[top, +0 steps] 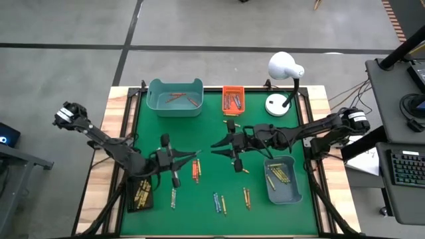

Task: Sort crayons
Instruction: Put the blue crayon into the orange bin

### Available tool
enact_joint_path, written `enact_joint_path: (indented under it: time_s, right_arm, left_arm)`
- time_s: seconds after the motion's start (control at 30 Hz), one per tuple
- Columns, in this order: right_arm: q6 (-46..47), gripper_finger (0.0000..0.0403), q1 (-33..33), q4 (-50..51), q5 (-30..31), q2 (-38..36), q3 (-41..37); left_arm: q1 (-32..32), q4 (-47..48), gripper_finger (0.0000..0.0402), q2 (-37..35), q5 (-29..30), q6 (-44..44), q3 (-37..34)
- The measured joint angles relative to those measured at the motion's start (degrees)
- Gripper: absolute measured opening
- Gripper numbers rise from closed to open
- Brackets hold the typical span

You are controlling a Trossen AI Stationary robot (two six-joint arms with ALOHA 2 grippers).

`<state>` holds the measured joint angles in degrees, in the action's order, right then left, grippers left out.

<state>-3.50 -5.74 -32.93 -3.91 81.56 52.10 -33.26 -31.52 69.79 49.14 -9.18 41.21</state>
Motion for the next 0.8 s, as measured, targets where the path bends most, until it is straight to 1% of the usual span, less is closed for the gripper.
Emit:
enact_joint_path:
  time_s: [0.07,0.17,0.3,0.43,0.5,0.6,0.8]
  right_arm:
    - [0.5,0.0086,0.0,-1.2,-1.1,0.0,0.0]
    - [0.5,0.0113,0.1,-3.3,-1.1,-0.1,0.0]
    - [-0.1,0.0154,0.4,-4.2,-1.1,0.6,2.3]
    - [-1.0,0.0182,0.4,-4.0,-1.1,3.4,6.0]
    - [-1.1,0.0189,0.4,-3.8,-1.2,4.8,7.8]
    - [-1.1,0.0191,0.4,-4.1,-3.4,6.8,10.4]
    - [-1.6,0.0174,0.4,-3.4,-4.1,9.9,13.4]
  left_arm:
    - [0.1,-7.8,0.0,0.0,-0.8,-2.0,-3.5]
    - [0.1,-15.8,0.0,0.0,-0.7,-2.4,-7.5]
    - [0.6,-23.3,0.0,1.0,-0.8,-2.1,-10.4]
    - [1.7,-27.1,0.0,3.8,-0.8,-2.7,-10.4]
    - [2.2,-27.6,0.0,5.2,-0.8,-3.3,-10.0]
    - [3.2,-29.3,0.0,7.4,-0.8,-3.8,-9.0]
    - [3.5,-29.5,0.0,8.4,-0.7,-3.8,-8.5]
